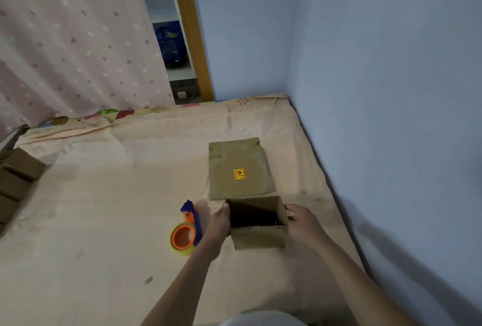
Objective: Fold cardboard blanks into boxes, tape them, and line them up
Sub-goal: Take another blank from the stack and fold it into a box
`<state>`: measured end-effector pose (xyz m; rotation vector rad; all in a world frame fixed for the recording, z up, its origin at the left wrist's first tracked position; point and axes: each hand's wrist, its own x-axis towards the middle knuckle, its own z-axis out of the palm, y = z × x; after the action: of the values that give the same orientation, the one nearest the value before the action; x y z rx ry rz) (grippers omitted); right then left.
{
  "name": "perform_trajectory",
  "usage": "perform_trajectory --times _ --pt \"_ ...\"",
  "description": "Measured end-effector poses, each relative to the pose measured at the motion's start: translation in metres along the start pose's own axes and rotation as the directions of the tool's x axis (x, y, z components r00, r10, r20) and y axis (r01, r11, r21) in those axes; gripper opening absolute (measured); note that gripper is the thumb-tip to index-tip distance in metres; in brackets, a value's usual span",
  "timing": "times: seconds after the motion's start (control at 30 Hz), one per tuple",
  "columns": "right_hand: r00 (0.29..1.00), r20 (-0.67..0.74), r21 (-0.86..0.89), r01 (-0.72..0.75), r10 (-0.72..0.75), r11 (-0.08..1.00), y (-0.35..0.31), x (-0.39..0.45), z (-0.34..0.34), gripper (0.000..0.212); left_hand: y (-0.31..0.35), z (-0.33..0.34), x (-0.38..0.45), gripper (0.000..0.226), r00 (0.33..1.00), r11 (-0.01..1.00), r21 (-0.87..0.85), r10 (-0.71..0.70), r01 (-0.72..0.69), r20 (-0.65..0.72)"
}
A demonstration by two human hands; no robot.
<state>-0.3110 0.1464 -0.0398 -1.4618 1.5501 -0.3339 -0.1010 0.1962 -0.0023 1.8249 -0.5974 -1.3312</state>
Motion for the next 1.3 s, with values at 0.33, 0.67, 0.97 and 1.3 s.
perform_trajectory --times 0.33,0.67,0.97,1.3 --pt "0.995 0.032 0.294 -0.095 0.090 0.951 -0.015 0.002 -0.006 0.023 -0.004 -0.015 0.022 0.027 0.994 0.992 -0.093 -0.074 0.081 0.075" --pt "0.986 -0.099 0.129 -0.118 0.131 0.985 -0.010 0.015 0.010 0.043 -0.035 -0.016 0.046 0.053 0.998 0.998 0.050 -0.044 0.042 0.039" --pt "0.962 -0.101 0.291 -0.217 0.255 0.932 -0.005 0.021 0.012 0.028 -0.042 -0.029 0.056 0.032 0.996 0.995 -0.044 -0.083 0.085 0.041" --pt "0.997 -0.074 -0.163 0.014 -0.027 0.987 -0.026 0.016 0.013 0.070 -0.042 -0.022 0.061 0.031 0.999 0.965 0.261 0.022 -0.013 -0.033"
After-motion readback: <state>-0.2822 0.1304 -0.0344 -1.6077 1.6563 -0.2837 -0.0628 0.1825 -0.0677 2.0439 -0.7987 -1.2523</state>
